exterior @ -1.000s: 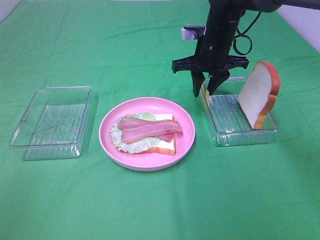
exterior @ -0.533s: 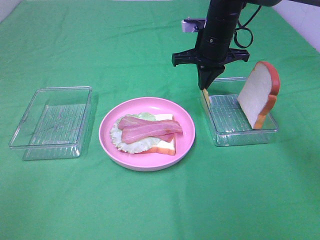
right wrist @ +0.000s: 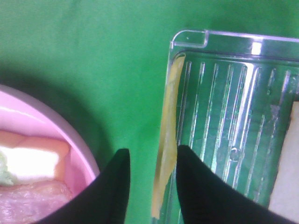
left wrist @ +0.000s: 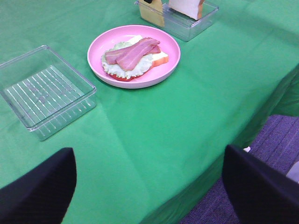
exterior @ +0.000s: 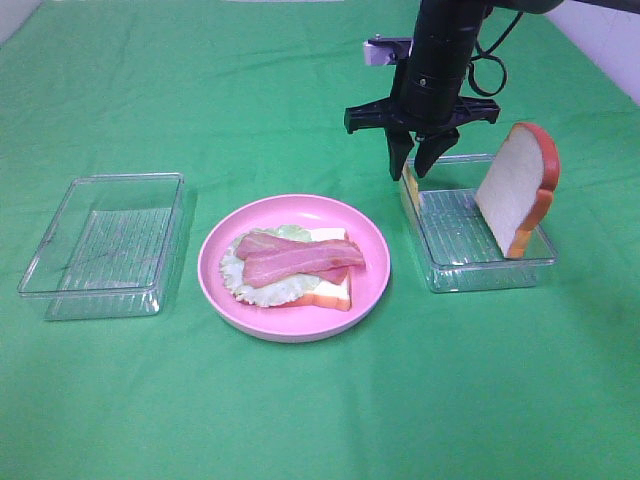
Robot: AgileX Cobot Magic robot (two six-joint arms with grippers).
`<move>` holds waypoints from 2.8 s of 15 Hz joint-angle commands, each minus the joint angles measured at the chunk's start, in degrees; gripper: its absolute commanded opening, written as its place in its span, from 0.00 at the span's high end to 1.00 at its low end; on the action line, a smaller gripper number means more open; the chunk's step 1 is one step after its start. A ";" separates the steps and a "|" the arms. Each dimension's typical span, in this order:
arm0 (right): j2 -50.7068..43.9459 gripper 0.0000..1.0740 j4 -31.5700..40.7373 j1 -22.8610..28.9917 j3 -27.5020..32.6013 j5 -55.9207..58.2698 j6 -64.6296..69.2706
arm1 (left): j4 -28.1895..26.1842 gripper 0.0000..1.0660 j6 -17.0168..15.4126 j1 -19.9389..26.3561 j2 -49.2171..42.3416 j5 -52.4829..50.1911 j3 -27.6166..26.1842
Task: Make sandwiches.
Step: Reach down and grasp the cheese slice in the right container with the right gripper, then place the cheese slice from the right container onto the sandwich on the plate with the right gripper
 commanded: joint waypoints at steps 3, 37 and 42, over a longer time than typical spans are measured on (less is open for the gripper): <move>1.66 0.74 -0.63 -0.29 -0.29 0.52 0.23 | 0.06 0.25 -0.29 -0.11 -1.26 -0.29 0.17; -1.20 1.00 35.58 5.10 13.81 -4.81 -20.05 | 0.06 0.25 -0.29 -0.11 -1.26 -0.29 0.17; -1.43 0.66 26.24 5.10 13.29 -6.76 -13.29 | 0.06 0.25 -0.29 -0.11 -1.26 -0.29 0.17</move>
